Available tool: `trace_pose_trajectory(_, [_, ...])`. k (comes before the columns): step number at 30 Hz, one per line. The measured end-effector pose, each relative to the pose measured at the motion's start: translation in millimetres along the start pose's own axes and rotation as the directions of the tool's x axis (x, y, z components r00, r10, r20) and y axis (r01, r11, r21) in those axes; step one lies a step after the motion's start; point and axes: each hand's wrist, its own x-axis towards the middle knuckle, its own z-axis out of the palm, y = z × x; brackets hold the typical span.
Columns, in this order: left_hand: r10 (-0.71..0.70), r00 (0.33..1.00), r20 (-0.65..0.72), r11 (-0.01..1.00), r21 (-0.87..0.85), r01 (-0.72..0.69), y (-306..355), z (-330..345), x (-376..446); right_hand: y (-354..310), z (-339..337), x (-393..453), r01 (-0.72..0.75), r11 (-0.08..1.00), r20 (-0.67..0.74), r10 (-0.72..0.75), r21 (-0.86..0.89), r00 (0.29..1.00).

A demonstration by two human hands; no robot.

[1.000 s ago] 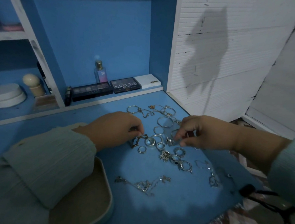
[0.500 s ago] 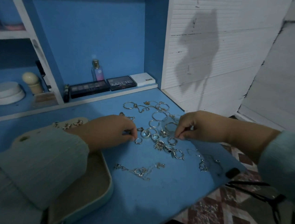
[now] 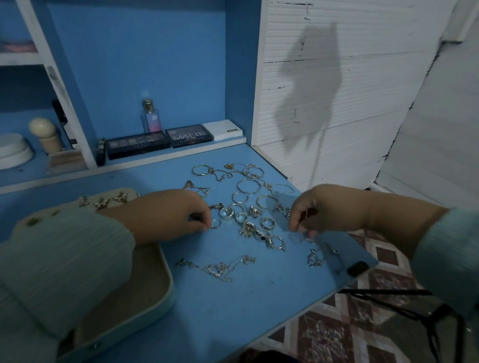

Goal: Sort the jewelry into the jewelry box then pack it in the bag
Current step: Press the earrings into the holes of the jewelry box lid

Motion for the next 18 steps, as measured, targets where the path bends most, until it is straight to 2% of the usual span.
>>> trace_pose_trajectory(3, [0.001, 1.0, -0.023, 1.0, -0.003, -0.001, -0.6, 1.3, -0.8, 1.2, -10.9, -5.1, -0.024, 1.0, -0.049, 0.025, 0.021, 0.999])
trace_pose_trajectory(11, [0.041, 0.998, -0.051, 0.999, 0.017, -0.04, 2.4, 1.3, -7.0, 5.9, -11.2, -24.7, -0.044, 0.977, 0.114, 0.069, -0.21, 0.991])
trace_pose_trajectory(15, [0.035, 0.998, -0.056, 0.999, 0.02, -0.034, 6.4, -0.3, -12.9, 15.0, -5.2, -27.3, -0.11, 0.951, 0.002, 0.115, -0.287, 0.993])
trace_pose_trajectory(18, [0.015, 0.999, -0.033, 0.998, 0.056, -0.013, 8.7, -2.1, -16.6, 19.0, -2.8, -30.2, -0.146, 0.935, -0.023, 0.147, -0.324, 0.989])
